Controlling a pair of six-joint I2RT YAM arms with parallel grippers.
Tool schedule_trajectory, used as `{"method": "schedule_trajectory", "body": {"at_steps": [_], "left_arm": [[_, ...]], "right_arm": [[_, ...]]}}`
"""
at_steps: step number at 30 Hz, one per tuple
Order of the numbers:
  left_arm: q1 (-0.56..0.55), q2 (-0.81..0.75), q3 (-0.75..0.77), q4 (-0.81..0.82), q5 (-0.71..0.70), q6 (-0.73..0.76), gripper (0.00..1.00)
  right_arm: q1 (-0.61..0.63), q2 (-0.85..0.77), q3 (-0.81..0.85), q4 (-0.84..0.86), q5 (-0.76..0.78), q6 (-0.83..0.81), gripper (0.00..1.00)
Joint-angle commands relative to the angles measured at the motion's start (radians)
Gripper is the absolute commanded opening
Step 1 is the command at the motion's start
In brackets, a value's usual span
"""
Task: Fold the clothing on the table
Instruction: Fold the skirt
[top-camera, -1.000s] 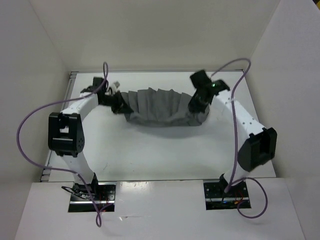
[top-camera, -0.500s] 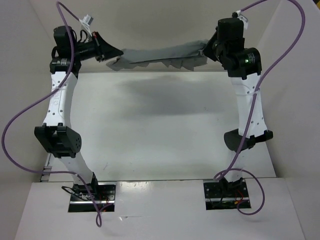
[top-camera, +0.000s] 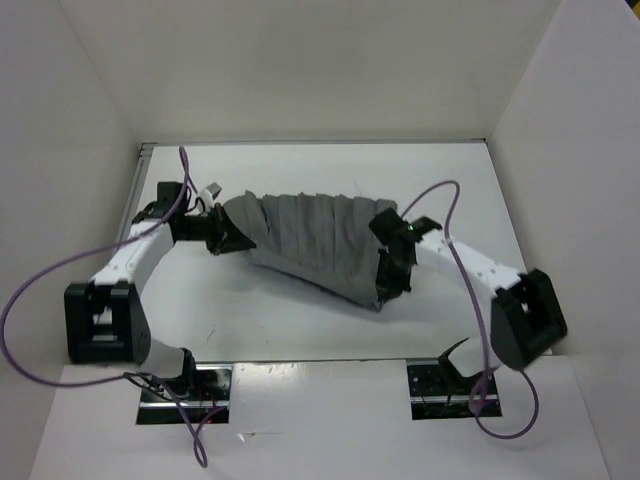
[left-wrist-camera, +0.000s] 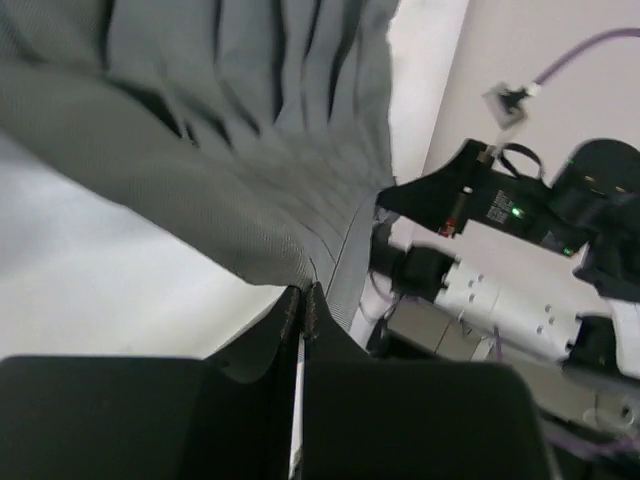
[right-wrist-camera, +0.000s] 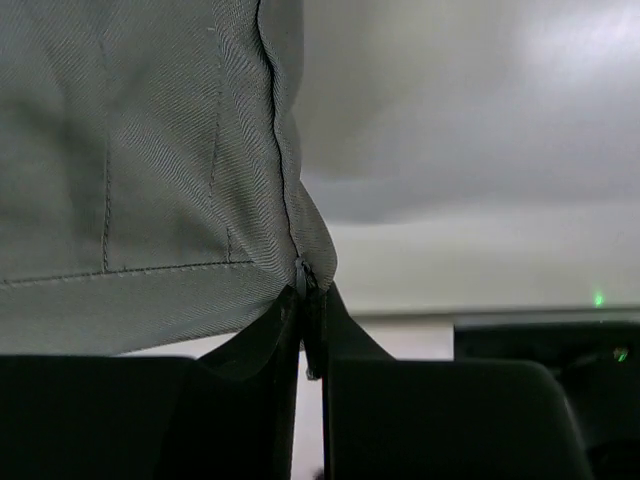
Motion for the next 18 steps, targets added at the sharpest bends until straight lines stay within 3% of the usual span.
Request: {"method": "schedule_trajectory", "body": {"at_steps": [1,4,8,12,18], "left_arm": [[0.007,-0.240,-0.131,-0.094,-0.020,0.098,0.00],[0.007,-0.320,-0.218,-0.232,-0.032,0.166,0.00],[-0.002,-0.369,-0.256,-0.385,-0.120,0.215,0.00],[-0.002,-0.357,-0.204,-0.386,-0.148,0.206,0.00],[0.035,-0.348,-0.114,-0.332,-0.167,0.125,0.00]], "right_arm": [[0.057,-0.248,-0.169,0.011,-0.121,0.126,0.00],[0.103,-0.366,-0.295,-0.021,-0.175,0.223,0.00],[0.103,-0.483,-0.271,-0.092,-0.190,0.260,0.00],[0.059,-0.468,-0.118,-0.135,-0.092,0.250,0.00],[-0.016,-0.373,0.028,-0.060,-0.083,0.165,0.00]]}}
